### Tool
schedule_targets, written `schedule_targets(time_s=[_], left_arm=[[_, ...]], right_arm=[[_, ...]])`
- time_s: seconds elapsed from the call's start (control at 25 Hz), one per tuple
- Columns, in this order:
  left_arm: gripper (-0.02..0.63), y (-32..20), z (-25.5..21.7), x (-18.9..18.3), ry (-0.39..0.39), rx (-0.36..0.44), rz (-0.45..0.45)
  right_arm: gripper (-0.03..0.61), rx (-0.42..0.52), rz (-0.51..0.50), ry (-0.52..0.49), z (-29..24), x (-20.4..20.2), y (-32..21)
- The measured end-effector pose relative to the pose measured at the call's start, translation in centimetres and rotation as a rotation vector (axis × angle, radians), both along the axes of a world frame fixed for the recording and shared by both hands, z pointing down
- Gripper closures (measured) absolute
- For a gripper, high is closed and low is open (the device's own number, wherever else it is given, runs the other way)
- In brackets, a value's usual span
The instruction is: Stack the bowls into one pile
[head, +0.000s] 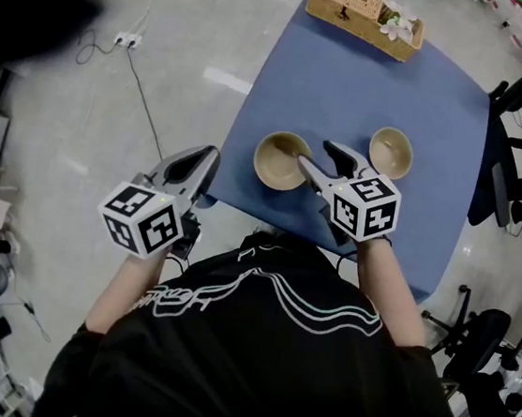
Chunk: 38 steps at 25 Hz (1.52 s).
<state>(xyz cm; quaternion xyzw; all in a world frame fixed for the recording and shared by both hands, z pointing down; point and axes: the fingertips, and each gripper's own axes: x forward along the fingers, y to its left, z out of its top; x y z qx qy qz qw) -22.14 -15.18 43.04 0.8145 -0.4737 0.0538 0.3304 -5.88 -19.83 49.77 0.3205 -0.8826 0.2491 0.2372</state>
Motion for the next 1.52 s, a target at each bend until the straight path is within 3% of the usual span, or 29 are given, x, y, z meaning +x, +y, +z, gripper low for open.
schedule_targets(time_s=[0.28, 0.96, 1.52], left_arm=[[0.584, -1.3, -0.9, 3.9, 0.013, 0.005, 0.050], [0.584, -5.1, -2.7, 15.1, 0.011, 0.006, 0.145], [0.584, -5.4, -2.1, 19.4, -0.007, -0.004, 0.130]], right_arm=[[0.328, 0.007, 0.042, 0.013, -1.4, 4.1, -0.5], [0.328, 0.000, 0.218, 0.032, -3.3, 18.9, -3.5], [0.328, -0.061, 0.271, 0.061, 0.4, 25.1, -5.4]])
